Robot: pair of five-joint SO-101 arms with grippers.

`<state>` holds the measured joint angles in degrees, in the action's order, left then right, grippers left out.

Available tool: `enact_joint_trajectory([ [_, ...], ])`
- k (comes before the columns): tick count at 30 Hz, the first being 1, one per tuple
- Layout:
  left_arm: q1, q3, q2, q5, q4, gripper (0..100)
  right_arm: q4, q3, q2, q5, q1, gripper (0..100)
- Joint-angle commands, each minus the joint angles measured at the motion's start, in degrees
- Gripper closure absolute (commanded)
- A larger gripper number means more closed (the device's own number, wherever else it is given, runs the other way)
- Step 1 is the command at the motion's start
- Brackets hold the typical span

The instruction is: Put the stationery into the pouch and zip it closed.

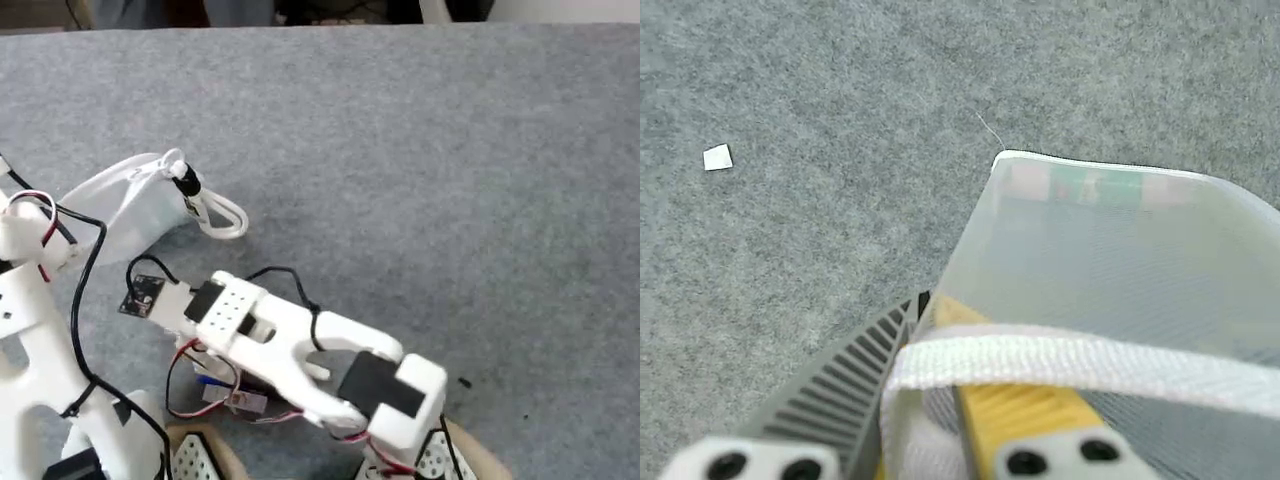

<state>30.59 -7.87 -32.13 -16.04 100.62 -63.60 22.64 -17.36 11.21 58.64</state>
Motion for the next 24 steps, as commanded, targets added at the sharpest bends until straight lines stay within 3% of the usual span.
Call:
enact_joint_trajectory([
  [1, 0.75, 0.66, 0.35, -0.53, 0.18, 97, 2.37, -1.71, -4.88, 0.44, -2.02, 81.9],
  [6, 0.75, 0.66, 0.35, -0.53, 0.18, 97, 2.20, -5.49, -7.34, 0.44, -5.54, 98.3],
  [18, 0.75, 0.66, 0.62, -0.53, 0.18, 97, -8.35, -8.66, -7.34, 2.46, -8.44, 98.5],
  [24, 0.75, 0.66, 0.62, -0.53, 0.18, 97, -9.49, -8.48, -5.32, 4.13, -14.42, 98.5],
])
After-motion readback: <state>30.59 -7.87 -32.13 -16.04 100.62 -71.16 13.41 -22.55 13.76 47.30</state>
